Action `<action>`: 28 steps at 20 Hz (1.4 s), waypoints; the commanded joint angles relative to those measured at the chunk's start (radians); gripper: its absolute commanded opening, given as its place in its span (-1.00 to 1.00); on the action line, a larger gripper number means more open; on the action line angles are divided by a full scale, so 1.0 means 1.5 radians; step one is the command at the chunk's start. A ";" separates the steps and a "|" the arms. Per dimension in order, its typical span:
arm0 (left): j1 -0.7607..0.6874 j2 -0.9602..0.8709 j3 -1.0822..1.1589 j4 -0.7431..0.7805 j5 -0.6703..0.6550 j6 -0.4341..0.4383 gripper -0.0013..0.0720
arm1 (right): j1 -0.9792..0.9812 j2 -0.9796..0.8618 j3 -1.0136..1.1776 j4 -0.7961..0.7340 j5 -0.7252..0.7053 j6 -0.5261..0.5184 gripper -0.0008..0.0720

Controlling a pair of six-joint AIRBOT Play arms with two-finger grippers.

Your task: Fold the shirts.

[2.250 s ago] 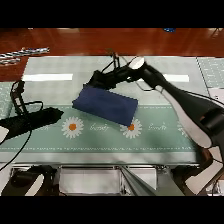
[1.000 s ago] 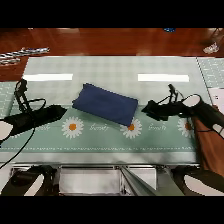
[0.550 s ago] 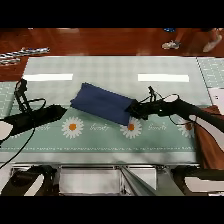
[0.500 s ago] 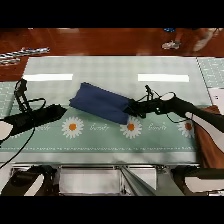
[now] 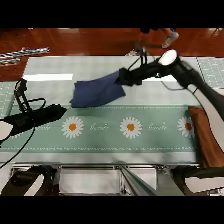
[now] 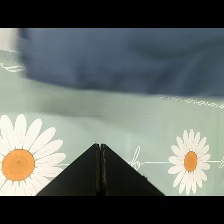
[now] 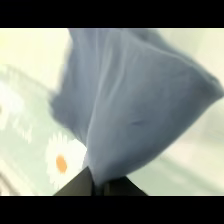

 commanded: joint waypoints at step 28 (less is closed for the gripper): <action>0.001 0.000 0.000 -0.005 0.211 0.000 -0.90 | -0.946 0.583 -0.278 -0.615 0.518 0.136 -0.91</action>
